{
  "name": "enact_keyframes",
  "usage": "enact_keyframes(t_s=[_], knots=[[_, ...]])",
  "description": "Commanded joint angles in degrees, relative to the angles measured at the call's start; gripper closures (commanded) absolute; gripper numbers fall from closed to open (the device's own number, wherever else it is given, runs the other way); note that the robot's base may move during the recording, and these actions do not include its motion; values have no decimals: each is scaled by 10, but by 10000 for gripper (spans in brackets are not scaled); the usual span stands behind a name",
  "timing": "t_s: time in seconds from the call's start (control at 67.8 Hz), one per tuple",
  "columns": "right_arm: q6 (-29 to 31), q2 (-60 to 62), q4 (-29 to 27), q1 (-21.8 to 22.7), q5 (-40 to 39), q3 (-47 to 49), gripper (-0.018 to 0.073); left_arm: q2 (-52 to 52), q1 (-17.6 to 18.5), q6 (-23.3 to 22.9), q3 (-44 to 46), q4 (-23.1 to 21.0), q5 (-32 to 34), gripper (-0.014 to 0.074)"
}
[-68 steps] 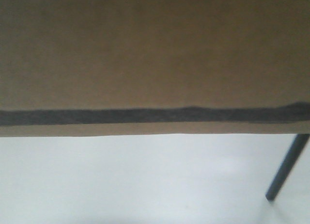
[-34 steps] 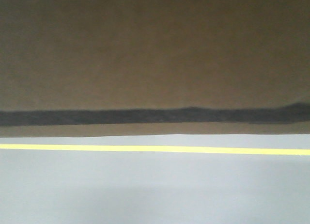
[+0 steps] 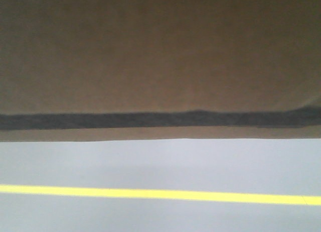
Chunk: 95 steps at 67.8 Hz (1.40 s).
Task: Grab box from left shelf to table start
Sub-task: 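Hold the box with both grippers while the base turns away from the shelf, then carry the held box with both grippers toward the white table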
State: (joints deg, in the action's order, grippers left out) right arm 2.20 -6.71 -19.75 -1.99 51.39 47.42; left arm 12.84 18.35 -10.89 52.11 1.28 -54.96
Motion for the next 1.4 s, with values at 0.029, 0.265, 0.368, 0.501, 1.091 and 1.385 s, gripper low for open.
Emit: enact_keyframes(t_s=[0.029, 0.265, 0.368, 0.501, 1.091, 1.385], knots=[[-1, -13, 35, 3, -80, 16, 501, 2, 0, -15, 23, -3, 118, 696], [-1, -13, 35, 3, -80, 16, 501, 2, 0, -15, 23, -3, 118, 696], [-1, -13, 35, 3, -80, 16, 501, 2, 0, -15, 23, -3, 118, 696], [-1, -13, 35, 3, -80, 16, 501, 2, 0, -15, 23, -3, 118, 696], [-1, -13, 35, 3, -79, 16, 501, 2, 0, -15, 23, -3, 118, 696], [-1, -13, 35, 3, -79, 16, 501, 3, 0, -15, 23, -3, 116, 696]])
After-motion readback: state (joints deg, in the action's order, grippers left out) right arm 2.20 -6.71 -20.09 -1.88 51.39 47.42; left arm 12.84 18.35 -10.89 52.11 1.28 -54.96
